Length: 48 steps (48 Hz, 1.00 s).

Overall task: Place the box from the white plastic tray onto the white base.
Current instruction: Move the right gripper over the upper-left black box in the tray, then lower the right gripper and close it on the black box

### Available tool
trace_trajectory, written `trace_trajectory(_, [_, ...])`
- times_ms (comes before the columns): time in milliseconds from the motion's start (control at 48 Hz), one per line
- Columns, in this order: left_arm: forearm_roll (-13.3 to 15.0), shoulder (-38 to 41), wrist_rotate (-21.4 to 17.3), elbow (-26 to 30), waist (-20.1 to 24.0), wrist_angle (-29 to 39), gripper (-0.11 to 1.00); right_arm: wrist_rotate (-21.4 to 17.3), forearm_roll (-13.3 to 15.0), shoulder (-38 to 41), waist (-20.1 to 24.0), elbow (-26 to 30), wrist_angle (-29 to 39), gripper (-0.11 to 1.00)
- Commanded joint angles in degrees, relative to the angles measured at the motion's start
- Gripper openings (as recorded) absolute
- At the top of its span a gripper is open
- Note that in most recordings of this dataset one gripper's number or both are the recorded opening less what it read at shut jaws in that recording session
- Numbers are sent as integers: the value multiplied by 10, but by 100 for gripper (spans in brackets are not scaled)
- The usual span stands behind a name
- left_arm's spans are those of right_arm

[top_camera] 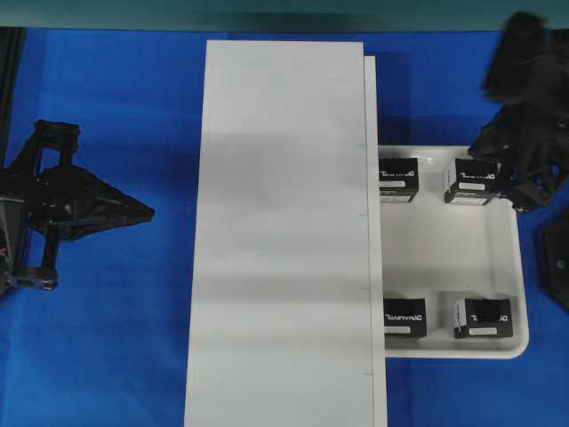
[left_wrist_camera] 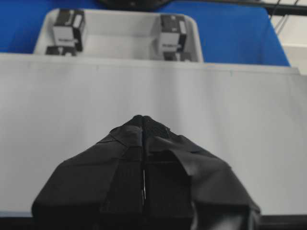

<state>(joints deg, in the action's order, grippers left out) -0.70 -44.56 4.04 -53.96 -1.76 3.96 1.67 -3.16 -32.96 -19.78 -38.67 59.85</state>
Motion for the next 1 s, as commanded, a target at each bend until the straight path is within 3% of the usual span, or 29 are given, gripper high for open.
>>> trace_trajectory(0, [-2, 0, 0, 18, -5, -3, -7, 37, 3, 41, -6, 33, 30, -4])
trace_trajectory(104, [-2, -4, 0, 17, -11, -2, -7, 93, 3, 85, -18, 65, 47, -4])
trace_trajectory(291, [-2, -12, 0, 19, -12, 5, -7, 160, 3, 151, -33, 93, 47, -3])
trace_trajectory(458, [-2, -17, 0, 24, -12, 24, -7, 200, 3, 196, -38, 98, 37, -2])
trace_trajectory(749, [-3, -16, 0, 24, -12, 29, -7, 239, 2, 217, -38, 87, -19, 2])
trace_trajectory(874, [-2, -14, 0, 25, -12, 29, -7, 256, 0, 219, -38, 77, -23, 11])
trace_trajectory(978, [-2, -13, 0, 25, -12, 29, -7, 266, -2, 221, -38, 64, -36, 32])
